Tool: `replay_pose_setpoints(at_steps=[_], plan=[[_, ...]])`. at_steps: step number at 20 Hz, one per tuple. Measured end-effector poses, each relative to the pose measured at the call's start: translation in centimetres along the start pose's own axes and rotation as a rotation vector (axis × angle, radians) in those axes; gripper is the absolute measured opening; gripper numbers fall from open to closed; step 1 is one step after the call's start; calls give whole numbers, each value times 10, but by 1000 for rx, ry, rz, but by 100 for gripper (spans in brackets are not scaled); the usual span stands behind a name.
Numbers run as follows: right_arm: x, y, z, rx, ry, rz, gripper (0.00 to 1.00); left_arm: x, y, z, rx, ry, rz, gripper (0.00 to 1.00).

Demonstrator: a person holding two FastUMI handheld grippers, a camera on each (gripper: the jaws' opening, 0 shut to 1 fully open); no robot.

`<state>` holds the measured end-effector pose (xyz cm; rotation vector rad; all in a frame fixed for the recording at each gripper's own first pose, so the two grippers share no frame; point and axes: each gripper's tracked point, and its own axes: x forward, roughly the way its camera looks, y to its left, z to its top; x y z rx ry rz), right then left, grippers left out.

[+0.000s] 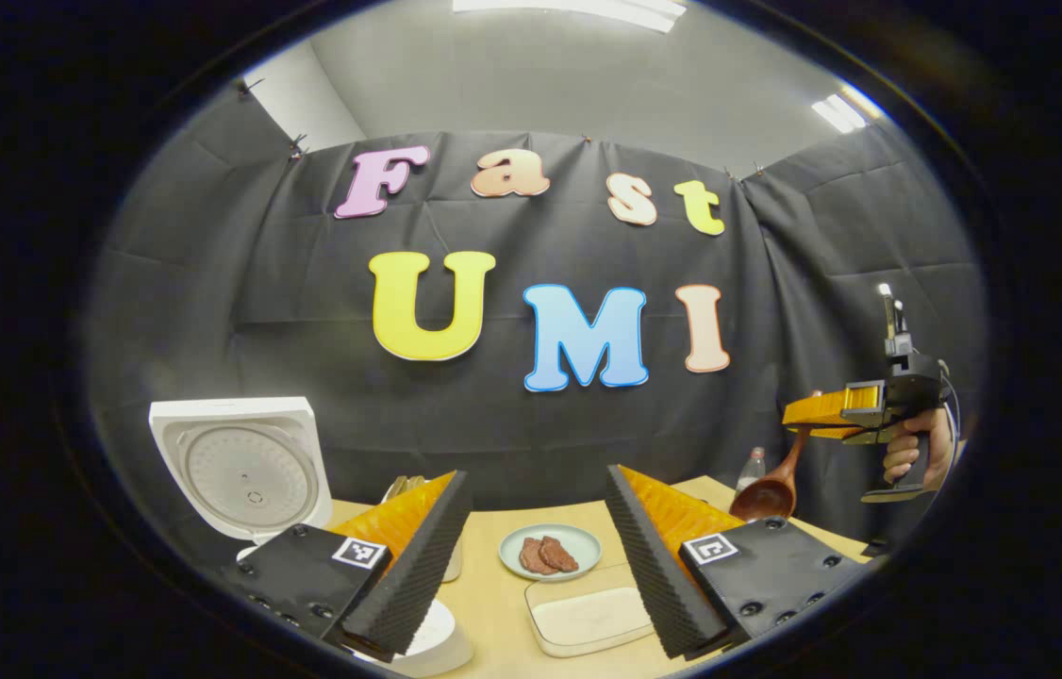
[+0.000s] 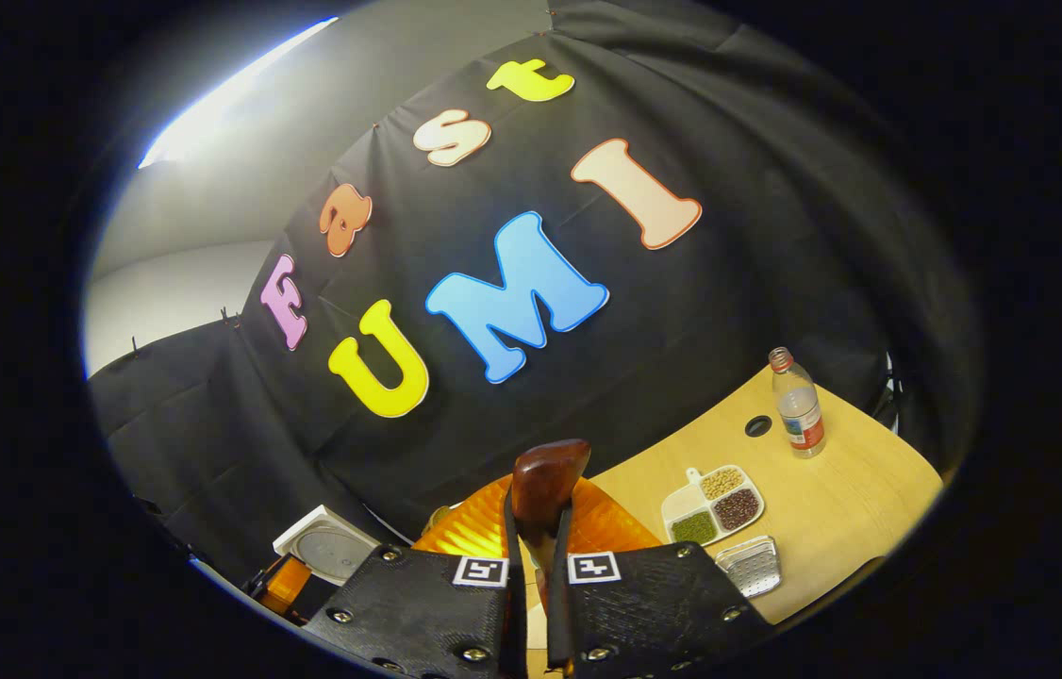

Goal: Close the left gripper, press the button to open the rice cooker; take a wooden spoon from the chopstick holder with the right hand, scoop a spoonful of rice and pour it into the rice cooker, then put the wooden spoon back into the chopstick holder.

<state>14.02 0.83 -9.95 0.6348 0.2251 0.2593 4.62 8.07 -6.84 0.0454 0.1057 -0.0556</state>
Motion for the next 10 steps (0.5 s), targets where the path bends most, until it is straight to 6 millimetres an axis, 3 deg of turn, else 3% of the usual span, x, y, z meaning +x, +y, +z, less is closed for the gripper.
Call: replay_pose_setpoints(at_steps=[8,10], plan=[[9,-74,-7,-116,4,-172,8,-3,-3,6,39,7,49,96],[12,-90,-10,-151,5,-213,8,-4,-1,6,46,15,62,100]])
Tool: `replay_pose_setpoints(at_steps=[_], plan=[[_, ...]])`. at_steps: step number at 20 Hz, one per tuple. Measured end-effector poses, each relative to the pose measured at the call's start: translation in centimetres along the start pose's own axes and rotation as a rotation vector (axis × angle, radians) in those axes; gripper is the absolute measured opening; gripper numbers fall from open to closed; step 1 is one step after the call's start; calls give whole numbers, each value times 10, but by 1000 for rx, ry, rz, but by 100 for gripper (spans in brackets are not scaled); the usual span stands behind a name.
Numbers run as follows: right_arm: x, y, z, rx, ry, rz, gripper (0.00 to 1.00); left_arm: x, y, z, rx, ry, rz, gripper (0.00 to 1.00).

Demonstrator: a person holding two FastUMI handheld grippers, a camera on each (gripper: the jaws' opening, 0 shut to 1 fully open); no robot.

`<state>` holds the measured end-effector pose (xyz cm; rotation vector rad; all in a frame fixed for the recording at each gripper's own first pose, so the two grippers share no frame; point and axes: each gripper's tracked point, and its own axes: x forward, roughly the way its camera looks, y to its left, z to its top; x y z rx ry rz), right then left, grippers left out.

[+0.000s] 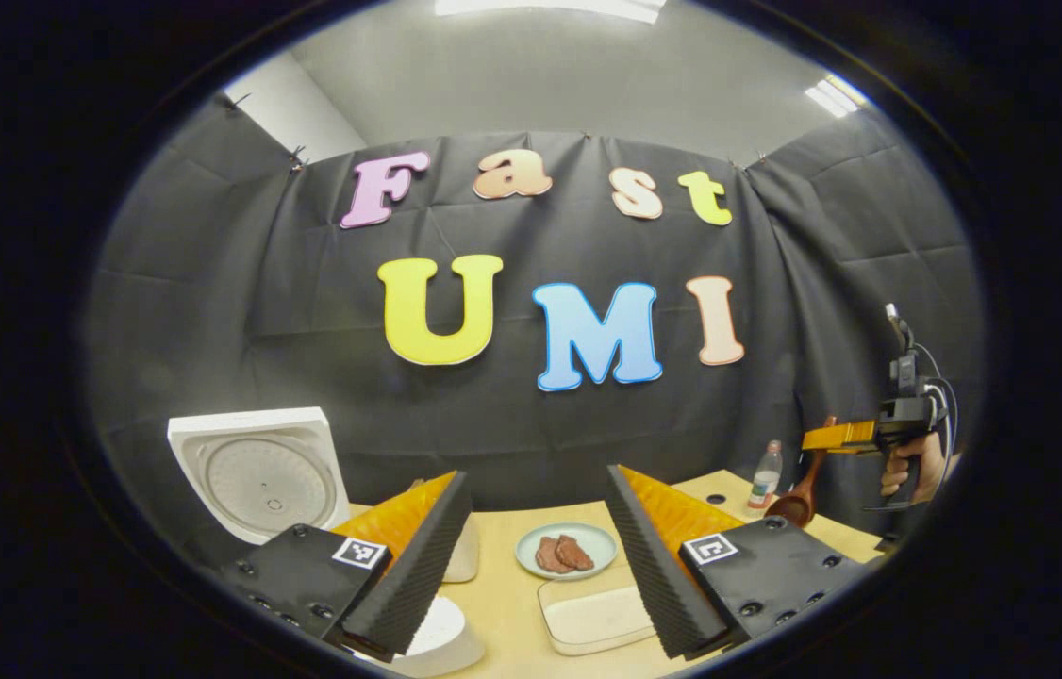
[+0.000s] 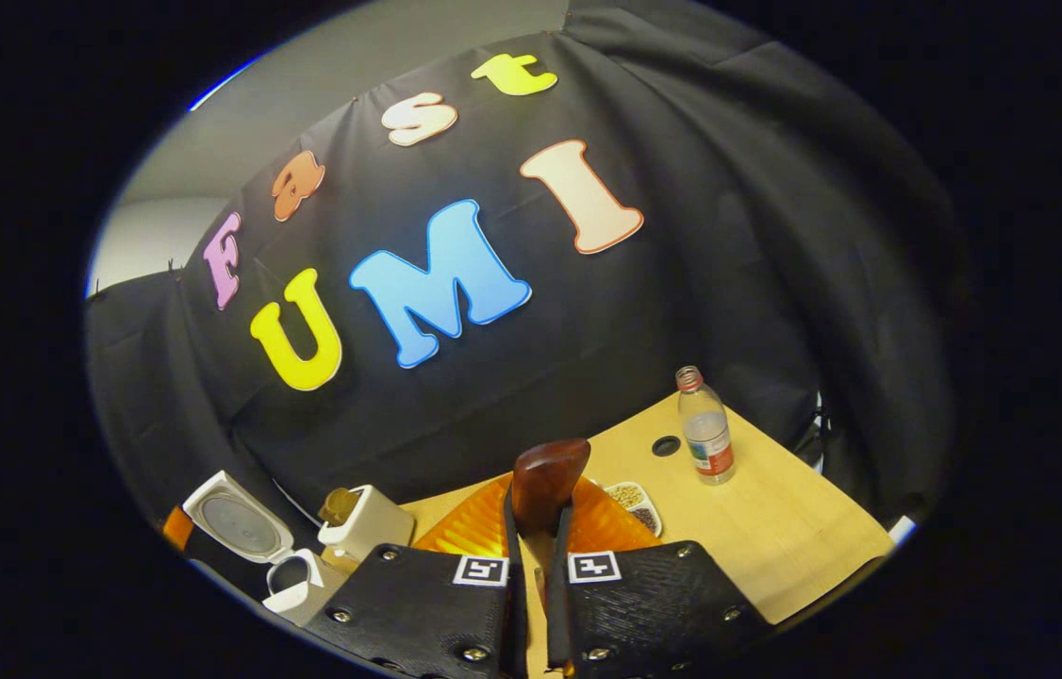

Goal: Close the left gripper, press the button to open the rice cooker; take a wooden spoon from the chopstick holder with the right hand, scoop a spoonful of rice and pour it into the rice cooker, then put the wooden spoon back into the chopstick holder.

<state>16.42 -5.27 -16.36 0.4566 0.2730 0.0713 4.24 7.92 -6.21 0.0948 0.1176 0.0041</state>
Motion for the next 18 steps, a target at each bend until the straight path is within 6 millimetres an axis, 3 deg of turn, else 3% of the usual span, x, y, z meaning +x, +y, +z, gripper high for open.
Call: replay_pose_setpoints(at_steps=[5,6,11,15,17,18], plan=[[17,-18,-17,-43,12,-39,9,-3,0,-3,5,26,23,96],[22,-21,-23,-59,17,-52,8,-4,0,0,11,24,27,100],[42,-36,-56,-99,75,-88,9,-5,1,8,23,24,59,98],[49,-39,-78,-121,84,-115,8,-10,1,14,20,23,69,100],[53,-44,-89,-136,96,-135,9,-8,6,15,16,27,77,96],[50,-43,-96,-135,120,-116,14,-7,8,17,3,22,80,99]])
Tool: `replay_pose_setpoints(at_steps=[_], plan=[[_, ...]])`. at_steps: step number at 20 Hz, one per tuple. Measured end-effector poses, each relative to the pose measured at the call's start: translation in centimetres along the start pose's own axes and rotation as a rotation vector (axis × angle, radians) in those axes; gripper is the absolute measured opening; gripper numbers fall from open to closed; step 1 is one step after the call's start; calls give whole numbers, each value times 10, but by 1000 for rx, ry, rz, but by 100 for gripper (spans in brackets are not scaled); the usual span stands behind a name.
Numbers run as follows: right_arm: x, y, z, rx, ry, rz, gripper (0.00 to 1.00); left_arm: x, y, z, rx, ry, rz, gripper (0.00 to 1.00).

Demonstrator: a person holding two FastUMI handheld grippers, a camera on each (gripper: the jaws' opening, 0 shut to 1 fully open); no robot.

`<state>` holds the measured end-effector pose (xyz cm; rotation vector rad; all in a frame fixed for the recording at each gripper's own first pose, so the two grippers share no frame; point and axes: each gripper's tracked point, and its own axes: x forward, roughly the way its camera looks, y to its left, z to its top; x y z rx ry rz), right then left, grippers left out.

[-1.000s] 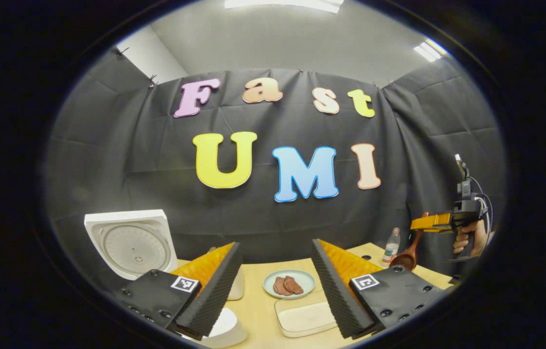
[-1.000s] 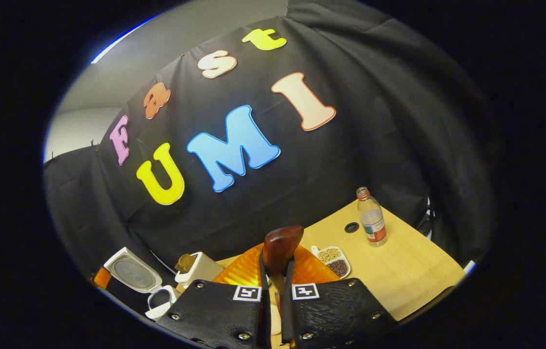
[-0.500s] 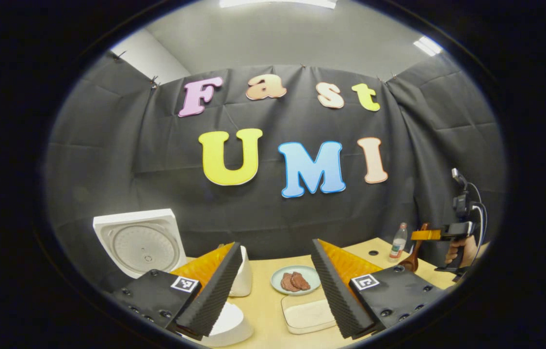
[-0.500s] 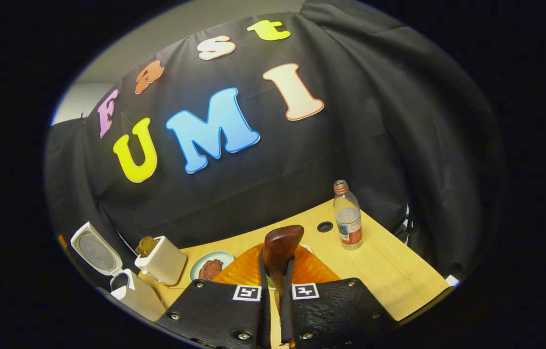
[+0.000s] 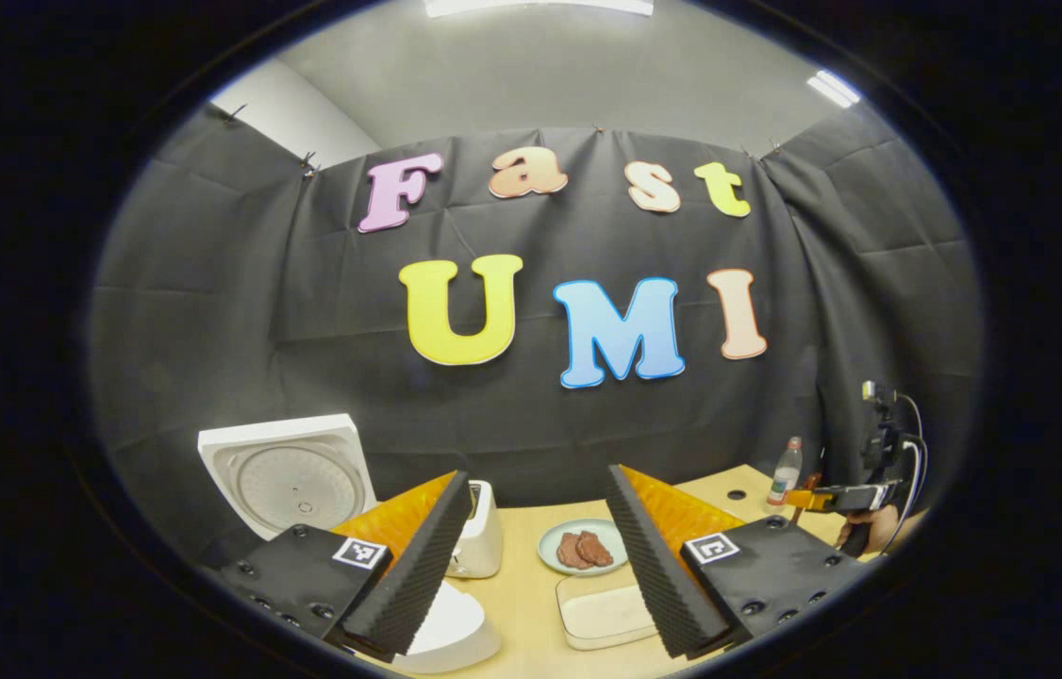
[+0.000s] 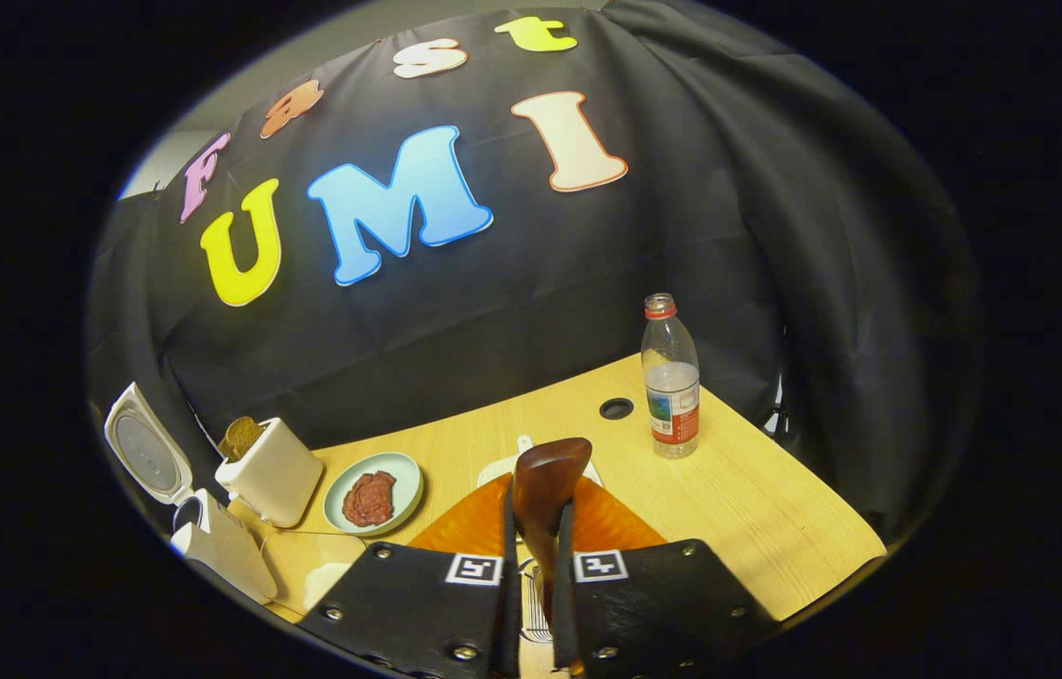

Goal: Close the left gripper, press the button to open the rice cooker; take a wooden spoon from the chopstick holder with the right hand, scoop a spoonful of rice and pour it into the rice cooker, then put the wooden spoon back into the chopstick holder.

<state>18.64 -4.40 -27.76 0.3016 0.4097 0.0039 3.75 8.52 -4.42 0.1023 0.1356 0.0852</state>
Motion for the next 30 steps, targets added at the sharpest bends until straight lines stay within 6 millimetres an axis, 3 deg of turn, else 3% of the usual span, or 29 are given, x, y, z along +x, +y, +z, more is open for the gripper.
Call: replay_pose_setpoints(at_steps=[1,4,6,7,9,11,16,22,23,30], plan=[[0,-2,-9,-7,30,12,19,1,1,2,-16,-6,1,99],[-21,-29,4,-62,-20,-72,98,6,2,1,-36,-9,-1,97],[-42,-29,17,-90,-56,-92,98,12,3,-3,-49,-5,-5,99],[-51,-28,24,-108,-75,-93,98,15,4,-5,-60,-2,-11,96],[-69,-24,43,-146,-123,-90,99,20,10,-3,-74,-1,-12,100],[-89,-16,63,-171,-171,-81,98,25,17,-3,-84,-4,-15,96],[-128,27,94,-245,-254,-25,98,34,59,-2,-121,-1,29,96],[-141,84,87,-263,-247,63,98,43,139,5,-103,18,140,100],[-141,91,85,-262,-243,72,98,45,154,7,-103,20,160,96],[-135,121,71,-273,-210,90,98,66,244,36,-88,-5,264,99]])
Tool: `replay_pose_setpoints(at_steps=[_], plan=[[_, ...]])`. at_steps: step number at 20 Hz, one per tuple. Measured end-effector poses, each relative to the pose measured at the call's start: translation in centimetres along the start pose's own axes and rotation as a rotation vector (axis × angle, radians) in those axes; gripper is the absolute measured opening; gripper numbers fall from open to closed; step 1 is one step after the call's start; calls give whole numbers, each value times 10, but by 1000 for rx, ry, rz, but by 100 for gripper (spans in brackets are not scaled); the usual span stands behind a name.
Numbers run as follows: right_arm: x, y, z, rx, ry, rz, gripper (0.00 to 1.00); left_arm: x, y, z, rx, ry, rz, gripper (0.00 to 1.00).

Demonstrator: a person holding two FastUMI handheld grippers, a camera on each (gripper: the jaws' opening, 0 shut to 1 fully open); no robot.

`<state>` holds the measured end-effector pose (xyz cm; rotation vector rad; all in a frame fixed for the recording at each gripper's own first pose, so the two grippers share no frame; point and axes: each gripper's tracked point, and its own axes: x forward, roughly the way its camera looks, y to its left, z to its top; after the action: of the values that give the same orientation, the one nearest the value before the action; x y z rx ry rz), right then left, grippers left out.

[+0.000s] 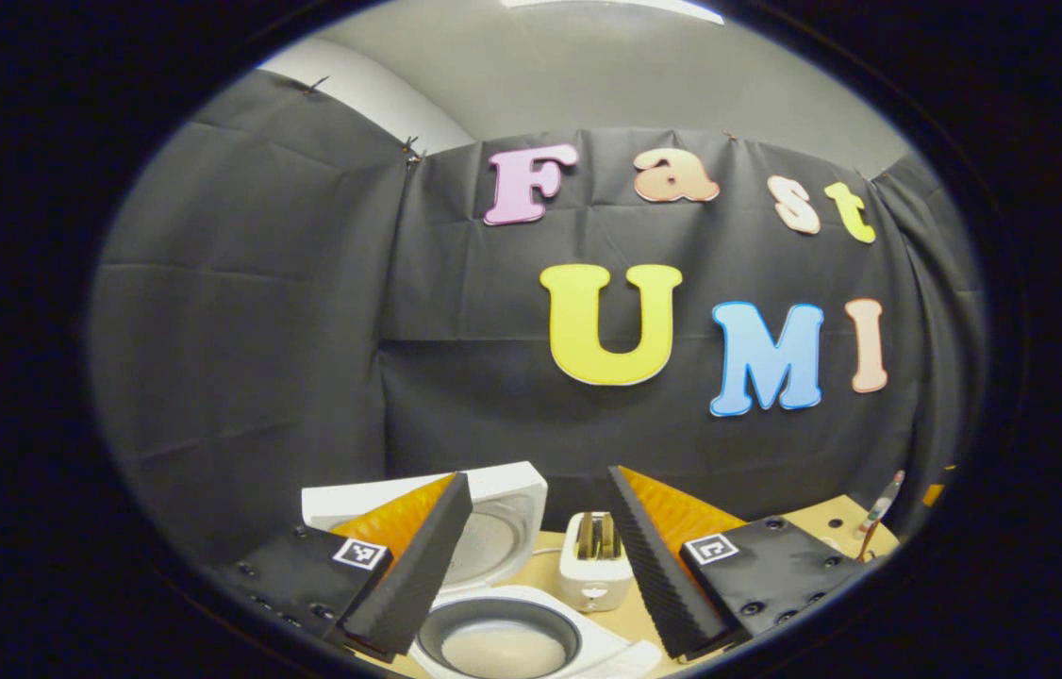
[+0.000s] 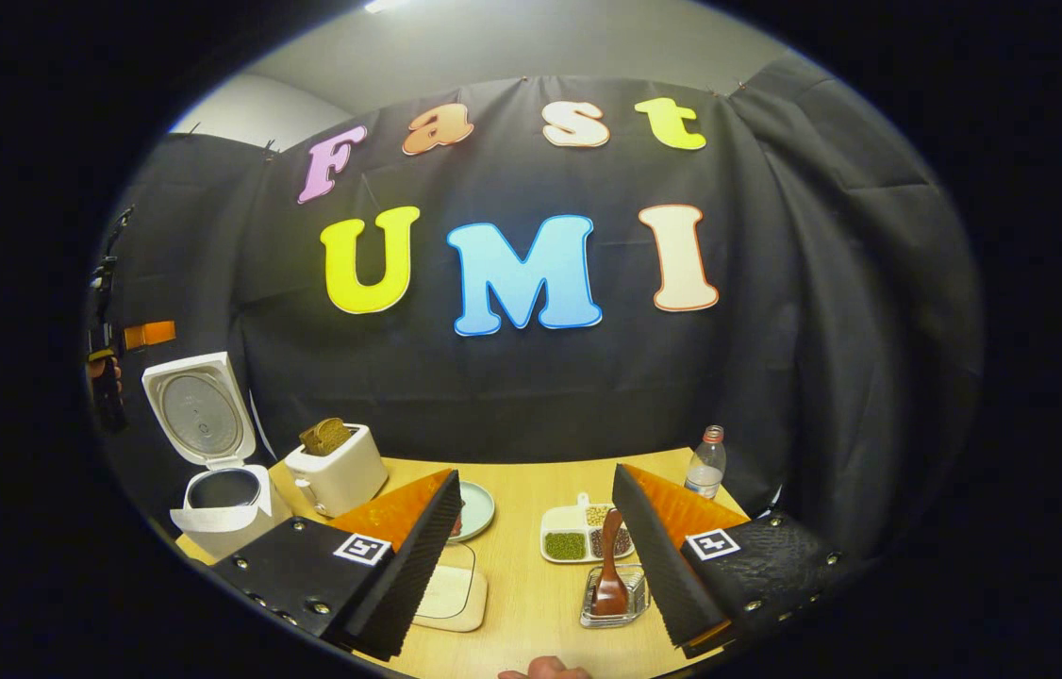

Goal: Close the left gripper, press the button to open the rice cooker; take a wooden spoon from the chopstick holder with the right hand, scoop a spoonful of rice and pour it into the rice cooker, then put the wooden spoon back into the chopstick holder.

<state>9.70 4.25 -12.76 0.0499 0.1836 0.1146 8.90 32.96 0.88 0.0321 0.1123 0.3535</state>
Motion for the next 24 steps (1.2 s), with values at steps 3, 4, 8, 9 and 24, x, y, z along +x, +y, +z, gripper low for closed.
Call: replay_pose_setpoints(at_steps=[3,4,8,9,24], plan=[[1,6,0,-2,2,-6,98,32,35,1,-64,7,53,100],[1,6,-1,-7,4,-8,98,41,47,1,-73,11,78,100],[2,-1,-5,4,13,-29,98,86,88,-16,-62,63,161,98],[3,-6,-8,16,21,-40,98,95,94,-22,-75,82,173,96],[26,-15,-16,33,60,-18,98,130,119,-61,-47,203,332,96]])
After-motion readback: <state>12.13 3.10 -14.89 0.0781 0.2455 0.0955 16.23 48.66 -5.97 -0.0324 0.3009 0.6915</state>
